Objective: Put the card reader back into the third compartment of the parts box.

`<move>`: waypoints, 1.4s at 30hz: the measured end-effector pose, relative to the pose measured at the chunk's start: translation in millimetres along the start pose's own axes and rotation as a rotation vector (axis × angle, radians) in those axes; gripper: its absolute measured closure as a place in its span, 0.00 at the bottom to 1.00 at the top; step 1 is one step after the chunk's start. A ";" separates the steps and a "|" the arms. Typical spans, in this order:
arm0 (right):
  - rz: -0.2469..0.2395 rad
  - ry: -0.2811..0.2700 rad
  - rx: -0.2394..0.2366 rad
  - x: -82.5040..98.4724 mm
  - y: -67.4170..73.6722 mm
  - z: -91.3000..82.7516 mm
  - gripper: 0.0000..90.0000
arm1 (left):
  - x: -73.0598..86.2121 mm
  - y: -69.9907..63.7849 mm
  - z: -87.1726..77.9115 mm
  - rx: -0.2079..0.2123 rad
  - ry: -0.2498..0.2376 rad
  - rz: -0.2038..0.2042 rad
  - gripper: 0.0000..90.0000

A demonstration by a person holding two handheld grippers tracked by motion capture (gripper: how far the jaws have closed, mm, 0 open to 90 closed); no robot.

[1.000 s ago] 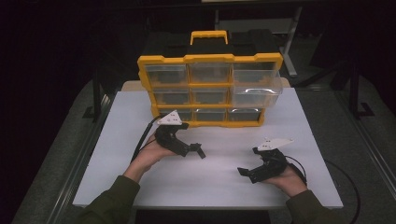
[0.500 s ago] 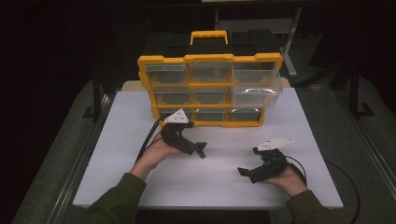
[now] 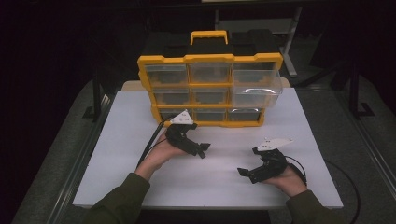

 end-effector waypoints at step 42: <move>0.003 -0.002 -0.004 -0.1 1.0 -0.9 0.00 | 43.1 10.7 28.8 -0.086 0.117 -0.006 0.00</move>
Point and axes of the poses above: each handheld gripper's, and its own axes: z roughly forward along the jaws, x roughly out of its underside, y roughly to its left, the point moved 10 cm from there along z, roughly forward along the jaws, and after that the axes turned 13 degrees about -z, right-handed, at the moved point
